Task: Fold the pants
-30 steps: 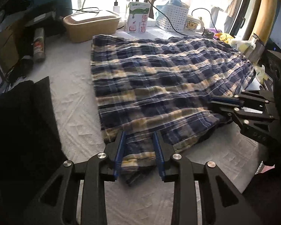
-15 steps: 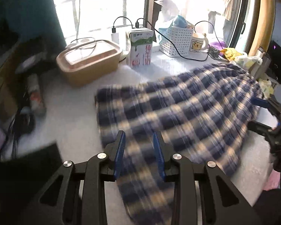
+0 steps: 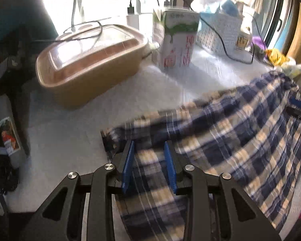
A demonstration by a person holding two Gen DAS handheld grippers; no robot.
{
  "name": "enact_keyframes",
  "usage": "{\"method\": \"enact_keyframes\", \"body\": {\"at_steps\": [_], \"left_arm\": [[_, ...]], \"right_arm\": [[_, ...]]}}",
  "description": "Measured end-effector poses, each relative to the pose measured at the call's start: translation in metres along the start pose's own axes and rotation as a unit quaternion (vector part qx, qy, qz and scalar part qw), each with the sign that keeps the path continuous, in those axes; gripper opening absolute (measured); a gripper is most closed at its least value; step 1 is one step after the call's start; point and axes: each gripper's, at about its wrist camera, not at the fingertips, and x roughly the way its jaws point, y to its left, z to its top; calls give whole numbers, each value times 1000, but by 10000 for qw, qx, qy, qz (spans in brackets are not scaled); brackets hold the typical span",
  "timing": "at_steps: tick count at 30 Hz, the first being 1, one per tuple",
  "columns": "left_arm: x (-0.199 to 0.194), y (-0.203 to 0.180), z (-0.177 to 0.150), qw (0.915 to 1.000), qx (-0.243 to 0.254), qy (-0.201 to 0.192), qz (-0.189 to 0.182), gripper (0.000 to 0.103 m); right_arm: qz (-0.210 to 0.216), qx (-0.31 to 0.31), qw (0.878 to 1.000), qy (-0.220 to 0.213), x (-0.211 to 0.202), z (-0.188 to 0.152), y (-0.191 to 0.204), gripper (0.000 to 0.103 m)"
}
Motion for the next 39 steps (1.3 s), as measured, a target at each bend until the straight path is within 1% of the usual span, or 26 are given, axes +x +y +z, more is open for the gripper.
{"method": "enact_keyframes", "body": {"at_steps": [3, 5, 7, 10, 12, 14, 18, 21, 26, 28, 30, 31, 35, 39], "left_arm": [[2, 2, 3, 10000, -42, -15, 87, 30], [0, 3, 5, 9998, -107, -32, 185, 30], [-10, 3, 6, 9992, -172, -147, 315, 30], [-35, 4, 5, 9984, -281, -453, 170, 30], [-52, 3, 3, 9974, -345, -614, 156, 30], [-63, -1, 0, 9967, -397, -700, 118, 30], [-81, -8, -15, 9958, -475, -779, 33, 30], [-86, -14, -28, 9958, -538, -746, -4, 31], [-91, -17, -48, 9950, -758, -645, -66, 31], [-93, -18, -58, 9930, -1006, -612, -101, 31], [-91, -20, -67, 9906, -1248, -510, -232, 31], [-90, -23, -71, 9904, -1272, -465, -278, 31], [-86, -38, -80, 9919, -1189, -288, -331, 31], [-87, -44, -81, 9926, -1153, -284, -249, 31]], "right_arm": [[-100, 183, 9998, -13, 4, -1, -11, 89], [-127, 283, 9994, -121, -4, -1, -16, 89], [-82, 430, 9985, -316, -19, -2, -21, 90], [-195, 478, 9971, -554, -46, -7, -28, 90], [-321, 503, 9961, -652, -63, -13, -33, 90], [-456, 572, 9949, -696, -78, -21, -38, 90], [-645, 770, 9923, -721, -98, -40, -52, 90], [-705, 949, 9905, -699, -108, -56, -62, 90], [-596, 1197, 9892, -599, -106, -75, -72, 91], [-571, 1222, 9893, -554, -101, -77, -72, 91], [-502, 1218, 9901, -489, -94, -79, -70, 92], [-439, 1253, 9900, -469, -91, -80, -71, 92], [33, 1558, 9871, -356, -77, -81, -79, 92], [242, 1832, 9822, -338, -67, -78, -91, 92]]}}
